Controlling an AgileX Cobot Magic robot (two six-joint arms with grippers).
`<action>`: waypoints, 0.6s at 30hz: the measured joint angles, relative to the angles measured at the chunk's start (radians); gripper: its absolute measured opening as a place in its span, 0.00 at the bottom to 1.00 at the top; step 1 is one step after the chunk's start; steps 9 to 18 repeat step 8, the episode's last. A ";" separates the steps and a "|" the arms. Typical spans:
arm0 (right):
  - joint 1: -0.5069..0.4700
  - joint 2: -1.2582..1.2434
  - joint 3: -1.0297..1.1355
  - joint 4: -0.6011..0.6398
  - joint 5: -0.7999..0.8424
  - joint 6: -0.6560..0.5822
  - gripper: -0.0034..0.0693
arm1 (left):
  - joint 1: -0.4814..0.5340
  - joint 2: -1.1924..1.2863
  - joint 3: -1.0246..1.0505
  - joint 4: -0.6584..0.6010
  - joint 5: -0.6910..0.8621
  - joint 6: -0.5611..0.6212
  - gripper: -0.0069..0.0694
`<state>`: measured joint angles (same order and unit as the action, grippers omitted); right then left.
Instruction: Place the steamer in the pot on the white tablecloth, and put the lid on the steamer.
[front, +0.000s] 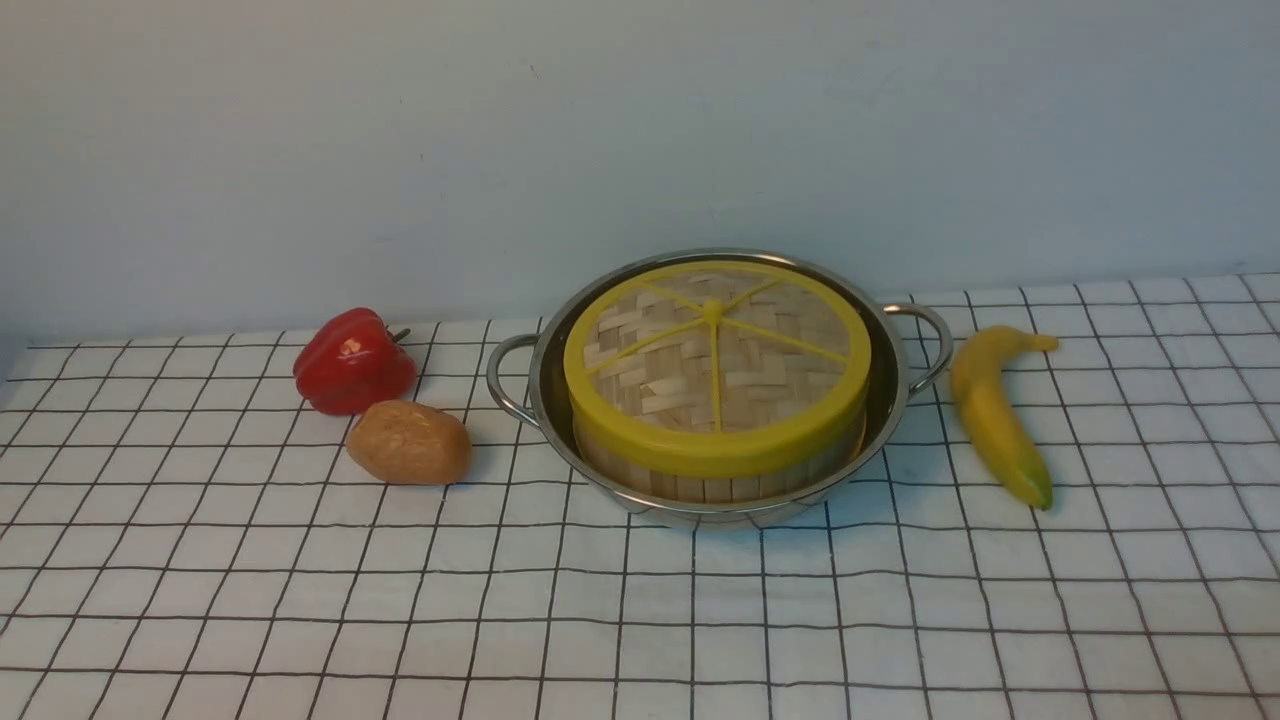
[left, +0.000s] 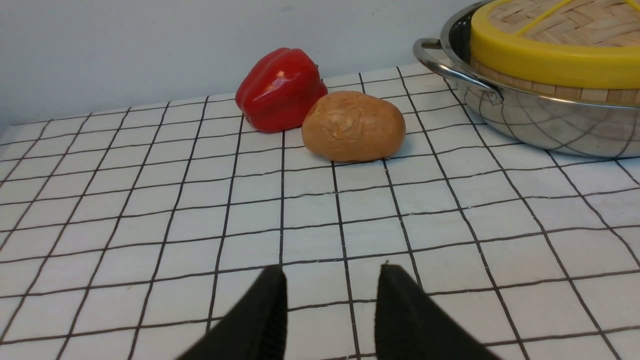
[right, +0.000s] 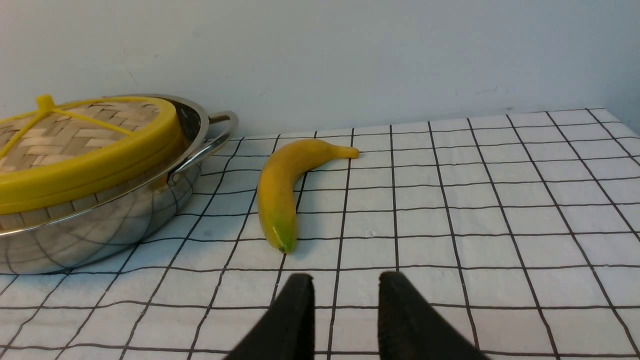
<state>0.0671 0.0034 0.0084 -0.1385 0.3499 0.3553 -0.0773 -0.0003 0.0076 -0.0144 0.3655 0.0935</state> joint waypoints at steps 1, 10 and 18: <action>0.000 0.000 0.000 0.000 0.000 0.000 0.33 | 0.000 0.000 0.000 0.000 0.000 0.000 0.41; 0.000 0.000 0.000 0.000 0.000 0.000 0.36 | 0.000 0.000 0.000 0.000 0.000 0.000 0.41; 0.000 0.000 0.000 0.000 0.000 0.000 0.36 | 0.000 0.000 0.000 0.000 0.000 0.000 0.41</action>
